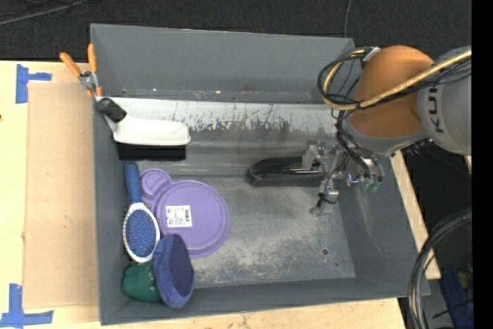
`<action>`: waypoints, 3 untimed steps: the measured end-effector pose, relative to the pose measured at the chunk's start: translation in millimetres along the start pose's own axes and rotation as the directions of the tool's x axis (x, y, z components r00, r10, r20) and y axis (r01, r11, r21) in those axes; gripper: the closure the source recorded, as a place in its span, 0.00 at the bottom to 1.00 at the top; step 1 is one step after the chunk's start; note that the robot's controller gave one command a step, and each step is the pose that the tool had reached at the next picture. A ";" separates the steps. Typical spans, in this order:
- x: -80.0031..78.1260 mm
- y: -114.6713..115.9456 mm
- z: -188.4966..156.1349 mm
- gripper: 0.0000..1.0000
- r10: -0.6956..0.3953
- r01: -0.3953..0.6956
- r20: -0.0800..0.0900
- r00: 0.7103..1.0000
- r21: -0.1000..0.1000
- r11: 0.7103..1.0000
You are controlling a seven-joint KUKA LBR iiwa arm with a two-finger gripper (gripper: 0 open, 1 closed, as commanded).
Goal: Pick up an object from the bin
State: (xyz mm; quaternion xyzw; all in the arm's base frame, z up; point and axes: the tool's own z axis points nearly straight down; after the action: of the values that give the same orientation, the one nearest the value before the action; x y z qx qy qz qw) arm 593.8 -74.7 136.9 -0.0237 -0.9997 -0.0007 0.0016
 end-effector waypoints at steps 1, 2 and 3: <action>1.9 19.6 1.9 0.00 0.082 -0.082 0.000 0.997 0.000 0.997; -15.1 10.7 21.2 0.00 0.089 -0.089 0.002 0.996 0.000 0.996; -10.8 16.0 -28.2 0.00 0.093 -0.093 -0.005 0.996 -0.001 0.996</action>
Offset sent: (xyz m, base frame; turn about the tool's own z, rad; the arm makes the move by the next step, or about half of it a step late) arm 0.0173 0.0059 -0.0243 0.0929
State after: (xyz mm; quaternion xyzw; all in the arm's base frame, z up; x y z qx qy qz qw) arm 605.5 -59.2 165.2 -0.0701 -0.9975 -0.0012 0.0042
